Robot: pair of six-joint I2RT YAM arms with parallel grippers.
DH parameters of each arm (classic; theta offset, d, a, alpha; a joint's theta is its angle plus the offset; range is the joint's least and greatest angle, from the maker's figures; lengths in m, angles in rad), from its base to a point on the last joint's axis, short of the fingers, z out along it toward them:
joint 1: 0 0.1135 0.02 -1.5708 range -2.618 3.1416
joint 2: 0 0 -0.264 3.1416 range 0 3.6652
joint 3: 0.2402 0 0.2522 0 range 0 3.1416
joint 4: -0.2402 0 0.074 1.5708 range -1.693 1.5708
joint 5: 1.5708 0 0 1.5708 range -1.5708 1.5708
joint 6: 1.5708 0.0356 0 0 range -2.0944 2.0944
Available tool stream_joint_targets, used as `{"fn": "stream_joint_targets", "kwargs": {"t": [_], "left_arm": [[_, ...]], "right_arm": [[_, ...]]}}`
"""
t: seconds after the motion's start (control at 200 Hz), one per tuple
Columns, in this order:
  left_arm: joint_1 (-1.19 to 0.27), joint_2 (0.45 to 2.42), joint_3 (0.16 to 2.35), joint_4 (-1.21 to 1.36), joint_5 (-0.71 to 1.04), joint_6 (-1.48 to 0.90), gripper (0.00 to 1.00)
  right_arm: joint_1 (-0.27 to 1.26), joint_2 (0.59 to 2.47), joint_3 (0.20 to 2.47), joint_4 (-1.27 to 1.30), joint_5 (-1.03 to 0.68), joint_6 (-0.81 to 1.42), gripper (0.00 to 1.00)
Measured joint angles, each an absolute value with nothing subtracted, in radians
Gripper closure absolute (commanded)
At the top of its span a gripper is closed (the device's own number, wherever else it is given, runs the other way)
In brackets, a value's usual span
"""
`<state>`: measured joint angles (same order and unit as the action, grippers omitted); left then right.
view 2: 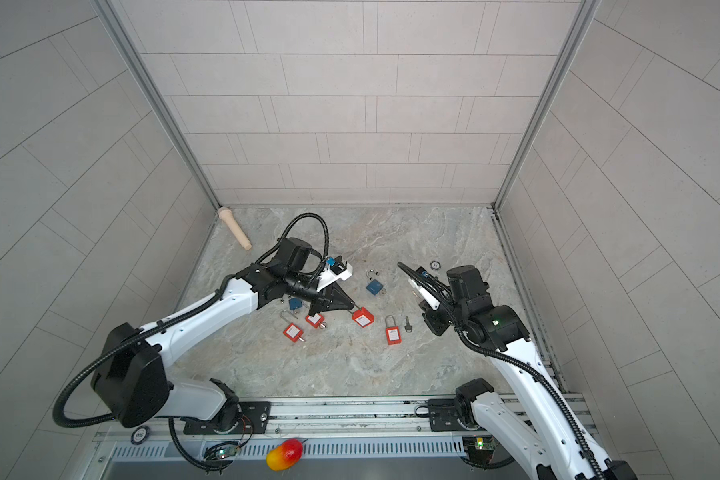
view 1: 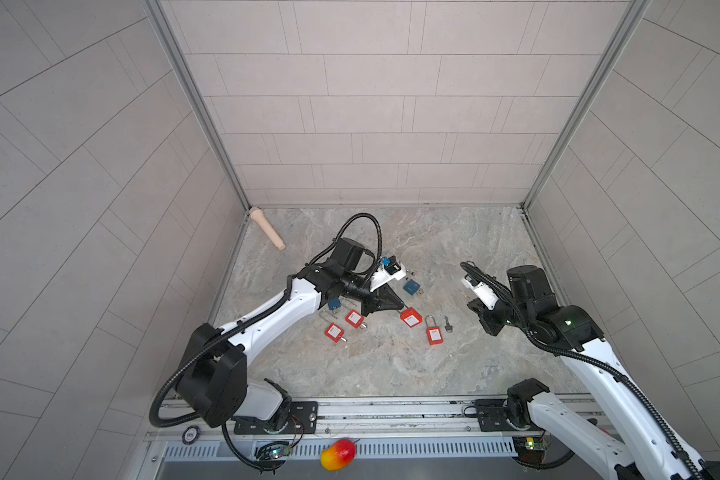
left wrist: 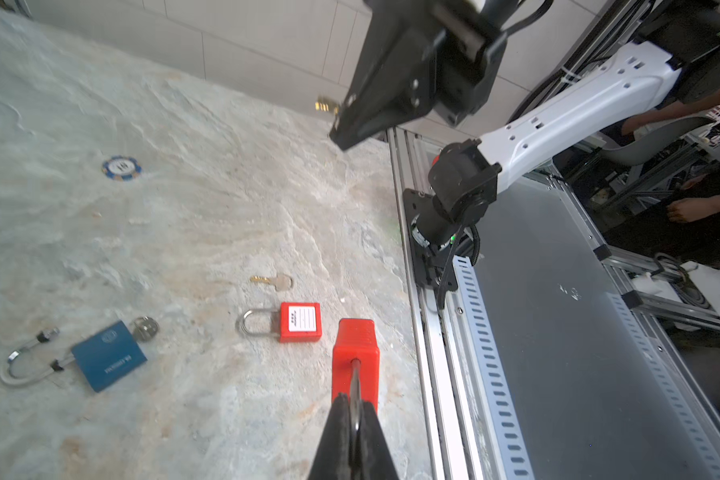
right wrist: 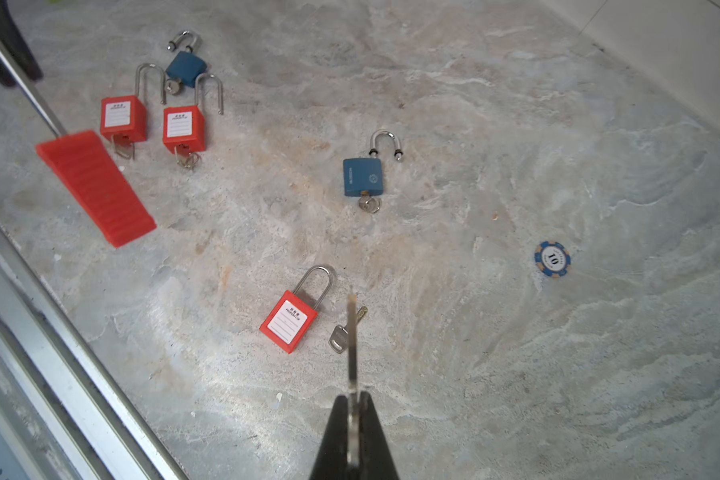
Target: Lock with the key
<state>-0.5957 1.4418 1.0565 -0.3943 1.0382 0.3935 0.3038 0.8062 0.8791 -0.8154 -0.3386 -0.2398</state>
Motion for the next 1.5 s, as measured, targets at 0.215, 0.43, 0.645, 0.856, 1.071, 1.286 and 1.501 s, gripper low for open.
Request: {"fn": "stream_joint_targets", "kwargs": {"t": [0.215,0.43,0.645,0.856,1.071,1.286,1.501], "left_arm": [[-0.61,1.594,1.166,-0.627,1.024,0.478,1.0],[-0.641,1.76,1.309,-0.836,0.985,0.595,1.0],[-0.688,1.91,1.408,-0.974,0.944,0.674,1.0],[-0.707,2.019,1.474,-1.048,0.91,0.708,1.0],[-0.707,2.117,1.576,-1.056,0.871,0.696,1.0],[-0.707,2.165,1.641,-1.063,0.861,0.665,0.95],[-0.707,2.179,1.651,-1.056,0.828,0.653,0.82]], "right_arm": [[0.464,0.855,0.84,-0.741,-0.199,-0.091,1.0],[0.613,0.911,0.837,-0.707,-0.058,0.053,1.0],[0.714,0.931,0.798,-0.669,0.059,0.215,1.0],[0.766,0.95,0.764,-0.67,0.129,0.356,1.0],[0.823,0.969,0.748,-0.67,0.159,0.458,1.0],[0.871,0.993,0.723,-0.669,0.167,0.53,1.0],[0.92,1.014,0.695,-0.657,0.166,0.601,1.0]]}}
